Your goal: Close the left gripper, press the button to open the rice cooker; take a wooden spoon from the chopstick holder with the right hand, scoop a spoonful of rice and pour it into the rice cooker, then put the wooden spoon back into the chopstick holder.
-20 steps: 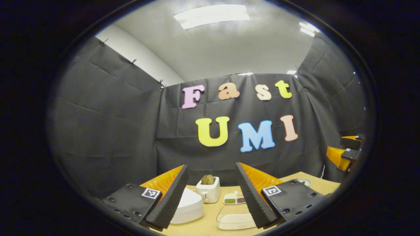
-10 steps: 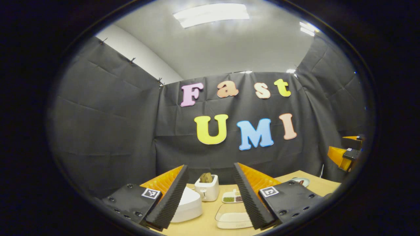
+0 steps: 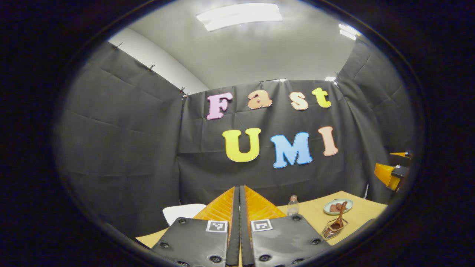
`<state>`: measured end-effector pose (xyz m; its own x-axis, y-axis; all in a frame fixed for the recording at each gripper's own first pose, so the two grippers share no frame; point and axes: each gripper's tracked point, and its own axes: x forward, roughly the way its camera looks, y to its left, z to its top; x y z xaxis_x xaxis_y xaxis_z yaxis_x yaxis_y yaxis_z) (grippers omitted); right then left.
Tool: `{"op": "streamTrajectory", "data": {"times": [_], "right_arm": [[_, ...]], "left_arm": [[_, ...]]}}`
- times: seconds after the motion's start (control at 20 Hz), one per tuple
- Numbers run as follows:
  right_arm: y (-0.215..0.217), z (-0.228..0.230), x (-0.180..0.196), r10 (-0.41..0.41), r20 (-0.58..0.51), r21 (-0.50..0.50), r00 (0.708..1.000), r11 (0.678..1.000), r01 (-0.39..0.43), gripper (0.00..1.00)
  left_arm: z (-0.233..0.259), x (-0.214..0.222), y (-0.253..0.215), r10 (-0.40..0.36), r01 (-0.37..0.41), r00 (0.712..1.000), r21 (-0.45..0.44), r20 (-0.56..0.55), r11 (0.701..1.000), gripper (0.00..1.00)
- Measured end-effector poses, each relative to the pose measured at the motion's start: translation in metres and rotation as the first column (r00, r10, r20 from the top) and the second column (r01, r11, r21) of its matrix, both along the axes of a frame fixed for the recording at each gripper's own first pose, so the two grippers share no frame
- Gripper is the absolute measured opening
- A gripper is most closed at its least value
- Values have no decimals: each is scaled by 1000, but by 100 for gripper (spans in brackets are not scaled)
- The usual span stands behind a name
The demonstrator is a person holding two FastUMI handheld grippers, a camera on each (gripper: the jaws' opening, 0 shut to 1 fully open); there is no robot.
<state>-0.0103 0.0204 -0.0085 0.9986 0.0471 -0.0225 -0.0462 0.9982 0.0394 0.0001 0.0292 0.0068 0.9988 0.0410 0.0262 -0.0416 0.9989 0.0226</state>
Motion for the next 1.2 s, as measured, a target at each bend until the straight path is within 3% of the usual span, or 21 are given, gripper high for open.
{"op": "streamTrajectory", "data": {"times": [0.45,0.9,1.2], "right_arm": [[18,-4,-7,5,-16,-17,1000,1000,-5,97],[20,-9,-17,-73,-51,-49,996,996,71,97],[19,-12,-24,-134,-76,-84,988,988,127,97]], "left_arm": [[-29,36,47,17,-19,998,-18,-67,1000,9],[-79,97,109,41,-50,988,-57,-150,997,9],[-140,136,138,38,-61,962,-79,-271,995,9]]}}
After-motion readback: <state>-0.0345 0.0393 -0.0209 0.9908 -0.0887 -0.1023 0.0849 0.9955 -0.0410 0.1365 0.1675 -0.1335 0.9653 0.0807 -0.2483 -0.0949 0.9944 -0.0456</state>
